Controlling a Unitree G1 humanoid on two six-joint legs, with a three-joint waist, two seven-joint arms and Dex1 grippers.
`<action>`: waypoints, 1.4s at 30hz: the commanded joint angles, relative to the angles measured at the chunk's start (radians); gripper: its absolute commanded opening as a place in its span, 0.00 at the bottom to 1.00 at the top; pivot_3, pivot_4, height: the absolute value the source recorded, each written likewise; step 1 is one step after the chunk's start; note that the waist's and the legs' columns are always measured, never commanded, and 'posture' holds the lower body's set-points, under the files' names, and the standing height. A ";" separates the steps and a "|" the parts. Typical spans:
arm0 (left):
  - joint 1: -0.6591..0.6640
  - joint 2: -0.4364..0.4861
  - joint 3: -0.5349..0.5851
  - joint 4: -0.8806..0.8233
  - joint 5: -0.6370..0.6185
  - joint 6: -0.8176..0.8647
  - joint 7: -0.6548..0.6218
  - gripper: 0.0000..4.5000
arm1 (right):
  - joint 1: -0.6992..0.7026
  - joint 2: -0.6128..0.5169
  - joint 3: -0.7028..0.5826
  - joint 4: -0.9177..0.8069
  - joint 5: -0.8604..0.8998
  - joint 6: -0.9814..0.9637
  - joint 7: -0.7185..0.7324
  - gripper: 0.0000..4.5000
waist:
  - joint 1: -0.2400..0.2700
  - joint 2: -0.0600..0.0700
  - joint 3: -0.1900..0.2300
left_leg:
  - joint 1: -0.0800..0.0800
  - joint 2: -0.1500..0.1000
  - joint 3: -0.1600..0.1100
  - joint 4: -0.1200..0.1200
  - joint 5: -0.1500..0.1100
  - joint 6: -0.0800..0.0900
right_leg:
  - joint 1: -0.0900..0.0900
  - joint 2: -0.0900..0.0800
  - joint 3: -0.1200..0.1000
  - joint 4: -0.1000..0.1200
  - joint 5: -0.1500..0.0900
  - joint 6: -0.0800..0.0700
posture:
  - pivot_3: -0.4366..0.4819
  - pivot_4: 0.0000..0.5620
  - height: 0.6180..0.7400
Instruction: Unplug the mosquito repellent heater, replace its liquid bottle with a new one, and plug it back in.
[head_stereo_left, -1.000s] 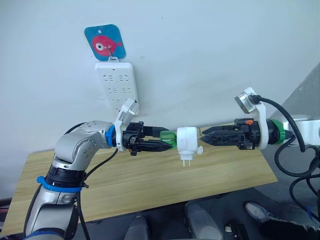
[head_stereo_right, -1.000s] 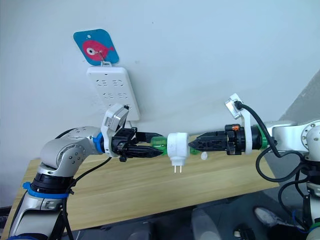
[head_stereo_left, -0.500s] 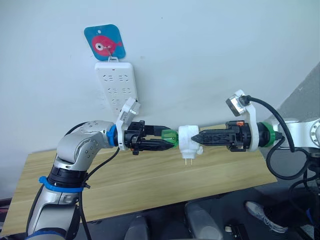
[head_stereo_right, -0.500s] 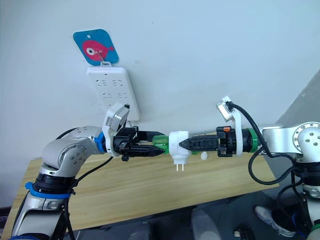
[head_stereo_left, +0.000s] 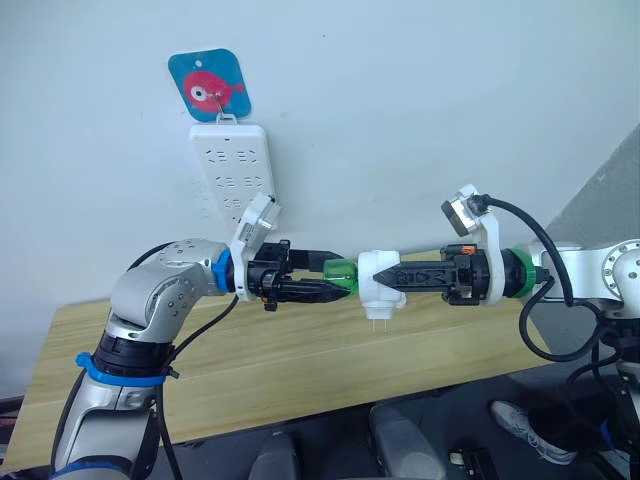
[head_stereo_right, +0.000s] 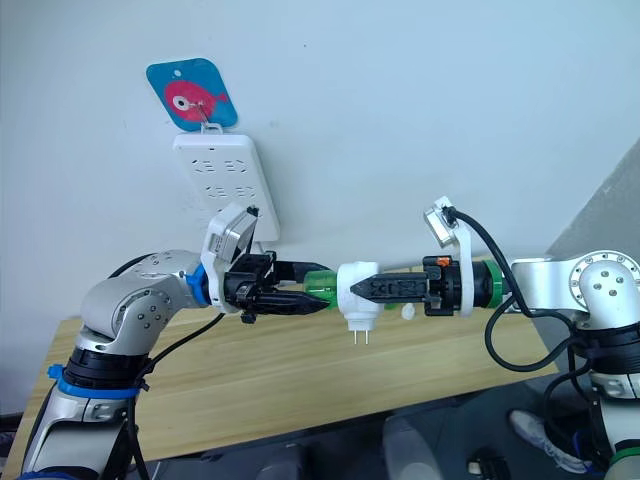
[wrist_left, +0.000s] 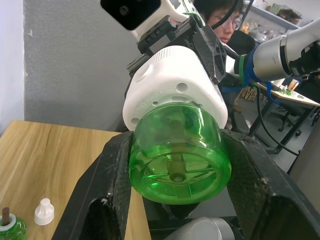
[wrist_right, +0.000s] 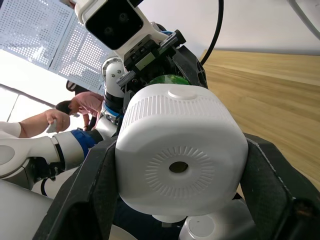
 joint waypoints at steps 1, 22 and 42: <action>0.003 -0.005 0.008 -0.030 0.010 -0.023 0.022 0.50 | -0.003 0.017 -0.007 -0.029 0.032 -0.013 0.016 0.66 | 0.000 0.000 0.000 | 0.000 0.000 0.000 0.000 0.000 0.000 | 0.000 0.000 0.000 0.000 0.000 0.000 | 0.25 0.19 0.95; 0.039 0.037 -0.031 0.029 0.237 -0.402 -0.063 1.00 | 0.039 0.012 -0.024 0.014 0.032 0.013 0.044 0.66 | 0.002 0.000 0.000 | 0.000 0.000 0.000 0.000 0.000 0.000 | 0.000 0.000 0.000 0.000 0.000 0.000 | 0.26 0.21 0.95; 0.120 -0.102 0.012 0.147 0.407 -1.108 -0.002 1.00 | 0.115 0.209 -0.177 0.088 0.032 0.017 -0.131 0.66 | 0.004 0.000 0.000 | 0.000 0.000 0.000 0.000 0.000 0.000 | 0.000 0.000 0.000 0.000 0.000 0.000 | 0.27 0.21 0.95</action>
